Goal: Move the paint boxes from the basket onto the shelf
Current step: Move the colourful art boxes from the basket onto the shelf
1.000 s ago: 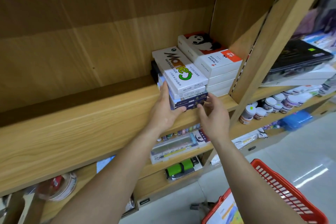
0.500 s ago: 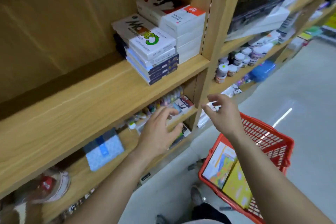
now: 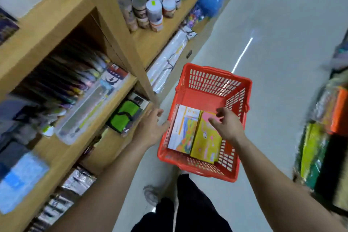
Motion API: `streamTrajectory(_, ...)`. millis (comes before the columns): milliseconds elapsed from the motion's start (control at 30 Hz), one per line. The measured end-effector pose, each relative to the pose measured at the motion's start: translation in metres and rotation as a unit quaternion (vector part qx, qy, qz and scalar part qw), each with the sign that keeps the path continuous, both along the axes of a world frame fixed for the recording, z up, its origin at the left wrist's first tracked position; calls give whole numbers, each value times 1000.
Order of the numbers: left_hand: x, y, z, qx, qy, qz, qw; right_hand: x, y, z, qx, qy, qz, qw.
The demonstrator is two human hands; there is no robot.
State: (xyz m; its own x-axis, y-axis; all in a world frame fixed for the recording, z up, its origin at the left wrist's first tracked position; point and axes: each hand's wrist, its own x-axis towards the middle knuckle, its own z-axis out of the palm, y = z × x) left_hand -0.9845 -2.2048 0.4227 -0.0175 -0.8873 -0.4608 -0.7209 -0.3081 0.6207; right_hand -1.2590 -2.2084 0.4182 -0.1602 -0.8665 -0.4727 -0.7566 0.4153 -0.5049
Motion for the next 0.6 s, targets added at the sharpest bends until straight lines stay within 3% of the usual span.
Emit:
streamTrajectory(200, -22, -29, -87, 9, 9, 51, 999, 1, -69, -96, 50, 2, 101, 994)
streamTrajectory(300, -24, -31, -121, 4, 56, 79, 995, 10, -92, -142, 78, -8, 136, 988)
streamTrajectory(433, -26, -21, -140, -23, 84, 96, 992, 23, -101, -191, 116, -23, 145, 982)
streamTrajectory(600, -29, -17, -142, -30, 104, 81, 991, 30, -110, -225, 148, 58, 220, 962)
